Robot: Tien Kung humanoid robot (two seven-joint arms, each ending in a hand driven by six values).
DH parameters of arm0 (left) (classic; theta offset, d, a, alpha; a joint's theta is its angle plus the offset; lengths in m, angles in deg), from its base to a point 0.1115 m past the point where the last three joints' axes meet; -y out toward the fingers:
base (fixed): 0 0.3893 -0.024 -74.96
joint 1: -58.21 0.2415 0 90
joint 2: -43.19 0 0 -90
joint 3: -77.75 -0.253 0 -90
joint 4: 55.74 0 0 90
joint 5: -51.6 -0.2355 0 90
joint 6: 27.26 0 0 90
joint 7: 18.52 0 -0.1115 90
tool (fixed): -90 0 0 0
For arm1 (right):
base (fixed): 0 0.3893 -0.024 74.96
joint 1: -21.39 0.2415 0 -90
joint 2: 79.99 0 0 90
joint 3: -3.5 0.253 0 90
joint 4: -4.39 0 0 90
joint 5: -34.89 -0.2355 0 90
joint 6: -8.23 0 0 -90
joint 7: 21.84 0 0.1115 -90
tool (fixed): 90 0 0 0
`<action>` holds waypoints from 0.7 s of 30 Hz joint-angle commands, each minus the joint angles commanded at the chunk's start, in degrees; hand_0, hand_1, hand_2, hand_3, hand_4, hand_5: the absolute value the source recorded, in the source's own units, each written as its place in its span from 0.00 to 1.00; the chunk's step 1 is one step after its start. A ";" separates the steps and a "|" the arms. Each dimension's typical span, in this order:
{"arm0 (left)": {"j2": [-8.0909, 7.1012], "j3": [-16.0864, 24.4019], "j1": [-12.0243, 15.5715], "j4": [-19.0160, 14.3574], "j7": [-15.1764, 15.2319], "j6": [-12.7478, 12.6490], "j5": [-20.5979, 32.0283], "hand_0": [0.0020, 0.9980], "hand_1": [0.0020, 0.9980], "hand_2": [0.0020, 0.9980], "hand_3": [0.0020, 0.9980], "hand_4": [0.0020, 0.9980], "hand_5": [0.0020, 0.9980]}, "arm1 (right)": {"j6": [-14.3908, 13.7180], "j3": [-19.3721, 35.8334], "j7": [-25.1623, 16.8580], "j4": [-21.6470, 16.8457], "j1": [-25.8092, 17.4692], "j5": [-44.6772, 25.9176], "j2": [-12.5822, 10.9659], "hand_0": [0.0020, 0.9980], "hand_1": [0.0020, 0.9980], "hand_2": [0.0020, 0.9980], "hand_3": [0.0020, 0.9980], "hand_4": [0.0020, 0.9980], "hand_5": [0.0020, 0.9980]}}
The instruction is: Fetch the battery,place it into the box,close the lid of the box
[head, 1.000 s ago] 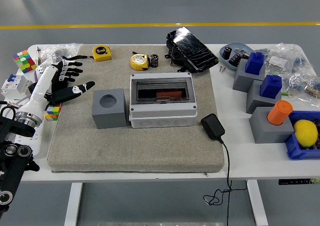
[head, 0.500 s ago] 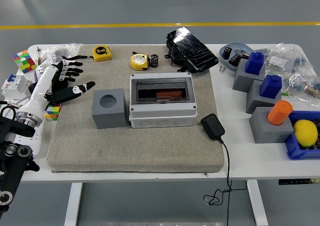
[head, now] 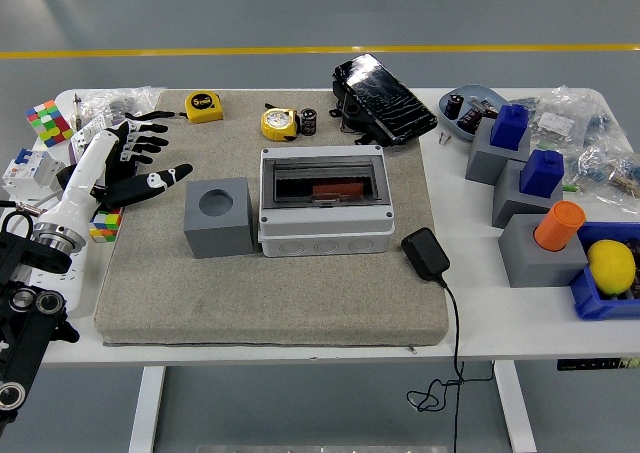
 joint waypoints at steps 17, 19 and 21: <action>-0.26 -0.42 -0.23 0.11 -0.06 0.00 -0.02 0.56 0.67 0.66 0.71 1.00 0.39 | 0.00 -0.19 0.10 0.00 0.20 0.15 -0.12 0.78 0.76 0.75 0.77 1.00 0.68; -0.29 -0.47 -0.22 0.12 -0.08 0.01 -0.06 0.56 0.67 0.66 0.71 1.00 0.39 | 0.00 -0.30 0.11 0.00 0.16 0.13 -0.15 0.78 0.76 0.75 0.77 1.00 0.68; -0.31 -0.52 -0.20 0.12 -0.08 0.01 -0.06 0.56 0.67 0.66 0.71 1.00 0.39 | -0.01 -0.35 0.12 0.00 0.12 0.12 -0.18 0.78 0.76 0.75 0.77 1.00 0.68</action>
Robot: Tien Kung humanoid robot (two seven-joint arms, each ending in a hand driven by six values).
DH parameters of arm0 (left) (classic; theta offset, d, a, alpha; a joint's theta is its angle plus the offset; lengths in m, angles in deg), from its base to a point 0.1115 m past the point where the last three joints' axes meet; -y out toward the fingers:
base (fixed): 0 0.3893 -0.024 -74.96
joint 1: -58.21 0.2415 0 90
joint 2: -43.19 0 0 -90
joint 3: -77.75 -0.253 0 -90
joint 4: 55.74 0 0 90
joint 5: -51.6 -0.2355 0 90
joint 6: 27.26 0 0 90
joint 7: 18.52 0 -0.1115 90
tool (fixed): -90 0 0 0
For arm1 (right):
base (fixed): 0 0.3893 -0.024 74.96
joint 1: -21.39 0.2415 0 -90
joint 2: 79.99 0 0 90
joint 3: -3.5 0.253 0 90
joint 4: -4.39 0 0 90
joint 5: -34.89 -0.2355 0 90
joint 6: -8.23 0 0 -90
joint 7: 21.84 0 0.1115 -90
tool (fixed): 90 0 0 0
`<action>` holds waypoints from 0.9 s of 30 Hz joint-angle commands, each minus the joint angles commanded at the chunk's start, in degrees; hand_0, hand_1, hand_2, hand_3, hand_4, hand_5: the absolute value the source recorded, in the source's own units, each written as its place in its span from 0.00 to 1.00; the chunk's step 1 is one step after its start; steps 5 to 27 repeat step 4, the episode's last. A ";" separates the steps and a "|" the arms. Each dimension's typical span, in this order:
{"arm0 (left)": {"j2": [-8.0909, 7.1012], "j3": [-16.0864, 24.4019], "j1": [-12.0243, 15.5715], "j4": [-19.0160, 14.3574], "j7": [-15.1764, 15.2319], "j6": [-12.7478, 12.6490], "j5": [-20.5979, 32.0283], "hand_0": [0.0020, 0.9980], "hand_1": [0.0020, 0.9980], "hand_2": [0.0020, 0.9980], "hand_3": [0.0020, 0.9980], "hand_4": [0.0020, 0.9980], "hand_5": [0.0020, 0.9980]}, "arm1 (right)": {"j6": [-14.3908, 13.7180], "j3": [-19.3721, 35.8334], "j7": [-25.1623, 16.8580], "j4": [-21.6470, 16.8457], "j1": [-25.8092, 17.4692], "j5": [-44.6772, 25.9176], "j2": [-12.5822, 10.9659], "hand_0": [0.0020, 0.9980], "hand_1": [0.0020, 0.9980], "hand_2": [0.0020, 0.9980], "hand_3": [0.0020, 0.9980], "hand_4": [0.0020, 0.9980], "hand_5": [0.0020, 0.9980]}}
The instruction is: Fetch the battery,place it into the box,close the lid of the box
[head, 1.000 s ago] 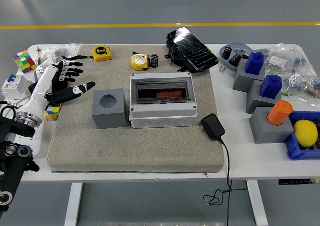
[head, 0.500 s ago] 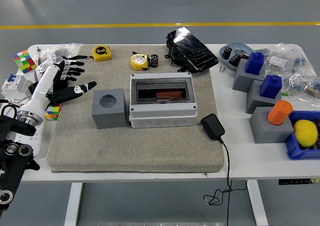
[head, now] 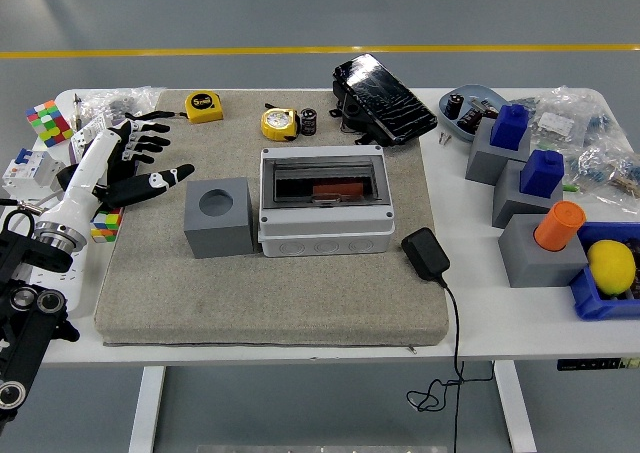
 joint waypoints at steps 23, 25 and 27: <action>-0.06 -0.13 -0.06 -0.01 -0.01 0.01 0.03 0.56 0.67 0.66 0.71 1.00 0.39 | -0.02 -0.06 0.00 0.00 0.07 -0.04 -0.04 0.78 0.76 0.75 0.77 1.00 0.68; -0.06 -0.13 -0.06 -0.01 -0.01 0.01 0.03 0.56 0.67 0.66 0.71 1.00 0.39 | -0.02 -0.06 0.00 0.00 0.07 -0.04 -0.04 0.78 0.76 0.75 0.77 1.00 0.68; -0.06 -0.13 -0.06 -0.01 -0.01 0.01 0.03 0.56 0.67 0.66 0.71 1.00 0.39 | -0.02 -0.06 0.00 0.00 0.07 -0.04 -0.04 0.78 0.76 0.75 0.77 1.00 0.68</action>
